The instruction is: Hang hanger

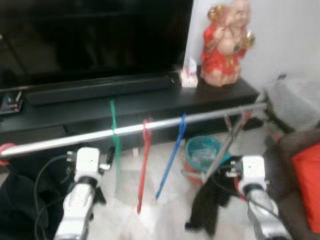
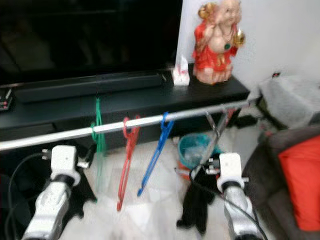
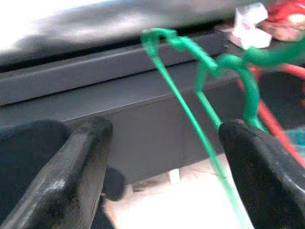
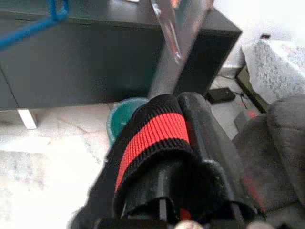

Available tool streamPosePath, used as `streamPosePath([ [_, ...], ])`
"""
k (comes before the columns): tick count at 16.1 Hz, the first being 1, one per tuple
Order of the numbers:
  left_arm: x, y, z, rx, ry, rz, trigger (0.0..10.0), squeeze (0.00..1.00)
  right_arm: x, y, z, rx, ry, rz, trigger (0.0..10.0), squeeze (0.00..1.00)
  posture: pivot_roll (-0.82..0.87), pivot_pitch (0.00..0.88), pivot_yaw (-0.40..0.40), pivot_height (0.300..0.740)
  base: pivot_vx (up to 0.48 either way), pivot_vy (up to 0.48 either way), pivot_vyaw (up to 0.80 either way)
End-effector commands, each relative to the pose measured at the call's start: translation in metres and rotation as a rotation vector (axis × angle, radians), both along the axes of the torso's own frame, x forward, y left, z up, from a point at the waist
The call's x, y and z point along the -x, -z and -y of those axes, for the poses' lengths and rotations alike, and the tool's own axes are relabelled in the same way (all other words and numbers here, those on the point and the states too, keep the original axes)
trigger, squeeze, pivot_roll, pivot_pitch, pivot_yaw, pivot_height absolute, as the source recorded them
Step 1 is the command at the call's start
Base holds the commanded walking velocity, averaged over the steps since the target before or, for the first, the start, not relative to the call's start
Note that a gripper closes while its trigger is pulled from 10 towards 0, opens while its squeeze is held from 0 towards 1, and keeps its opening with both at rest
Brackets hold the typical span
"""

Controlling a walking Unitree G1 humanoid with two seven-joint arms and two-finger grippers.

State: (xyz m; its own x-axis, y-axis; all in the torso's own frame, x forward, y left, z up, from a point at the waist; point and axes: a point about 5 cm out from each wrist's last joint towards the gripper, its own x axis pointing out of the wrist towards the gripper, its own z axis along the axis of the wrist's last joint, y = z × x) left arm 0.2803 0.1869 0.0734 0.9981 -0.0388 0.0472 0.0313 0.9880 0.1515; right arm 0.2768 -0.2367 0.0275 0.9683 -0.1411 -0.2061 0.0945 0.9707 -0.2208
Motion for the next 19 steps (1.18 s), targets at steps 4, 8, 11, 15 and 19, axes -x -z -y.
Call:
streamPosePath([
  [4,0.0041,0.0043,-0.0014,0.006,0.000,-0.013,10.0,0.00,0.0001,-0.0025,0.0027,0.012,-0.002,0.012,10.0,0.00,0.11,0.000,-0.057,0.740,0.000,0.000,0.00],
  [8,0.0043,0.0021,-0.0001,0.006,0.005,-0.008,10.0,0.00,-0.0002,-0.0022,0.0013,0.003,-0.002,0.013,10.0,0.00,0.12,0.000,-0.055,0.740,0.000,0.000,0.00],
  [11,0.0047,-0.0019,0.0014,0.008,0.009,0.006,10.0,0.00,-0.0002,-0.0019,0.0009,0.001,-0.004,0.011,10.0,0.00,0.12,0.000,-0.055,0.740,0.000,0.000,0.00],
  [15,0.0037,-0.0033,0.0009,0.027,-0.012,0.003,10.0,0.00,-0.0002,-0.0010,-0.0001,0.008,-0.010,0.006,10.0,0.00,0.11,0.000,-0.053,0.740,0.000,0.000,0.00],
  [19,0.0054,0.0005,0.0008,0.016,-0.031,-0.024,10.0,0.00,0.0002,-0.0007,-0.0009,0.012,-0.017,0.006,10.0,0.00,0.11,0.000,-0.050,0.740,0.000,0.000,0.12],
])
